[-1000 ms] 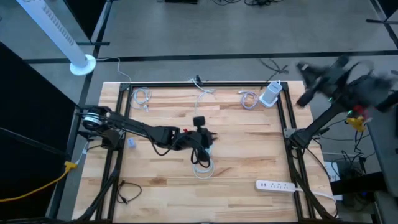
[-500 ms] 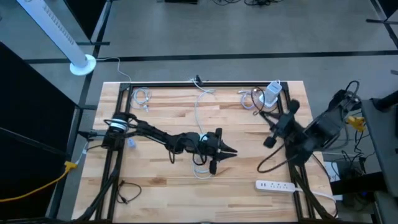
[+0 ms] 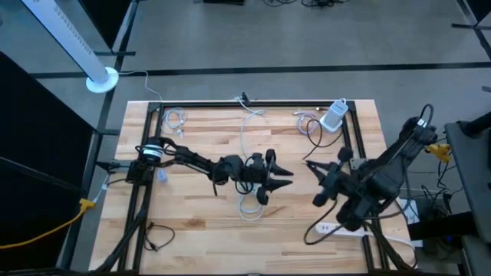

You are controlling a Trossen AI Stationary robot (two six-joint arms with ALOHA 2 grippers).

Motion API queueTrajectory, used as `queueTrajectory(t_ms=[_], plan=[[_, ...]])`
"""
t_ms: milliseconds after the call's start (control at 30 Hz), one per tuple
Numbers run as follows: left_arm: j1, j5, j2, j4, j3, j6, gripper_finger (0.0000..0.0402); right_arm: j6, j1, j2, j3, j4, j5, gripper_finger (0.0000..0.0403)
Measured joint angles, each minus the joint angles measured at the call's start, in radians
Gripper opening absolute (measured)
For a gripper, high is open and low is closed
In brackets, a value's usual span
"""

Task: Insert USB
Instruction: Insert the right black charger cable into the pink outlet extension

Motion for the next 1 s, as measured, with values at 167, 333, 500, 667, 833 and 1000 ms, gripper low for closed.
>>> queueTrajectory(t_ms=[167, 333, 500, 667, 833, 1000], plan=[[0.0, -0.018, 0.0, 0.002, 0.0, 0.23, 0.0183, 0.008, 0.001, 0.033, 0.0, 0.023, -0.017, 0.002], [0.01, -0.032, 0.0, -0.024, 0.029, 0.287, 0.0206, 0.013, 0.003, 0.046, 0.0, 0.047, -0.07, 0.002], [0.013, -0.034, 0.0, -0.205, 0.111, 0.314, 0.0209, -0.035, 0.001, 0.048, 0.0, 0.098, -0.124, 0.002], [0.014, -0.033, 0.0, -0.317, 0.17, 0.341, 0.0191, -0.102, 0.001, 0.046, 0.0, 0.157, -0.131, 0.002], [0.014, -0.032, 0.0, -0.317, 0.178, 0.338, 0.0126, -0.092, 0.001, 0.046, 0.0, 0.157, -0.138, 0.002], [0.012, -0.024, 0.0, -0.319, 0.167, 0.341, 0.0016, -0.084, 0.001, 0.046, 0.0, 0.154, -0.137, 0.002]])
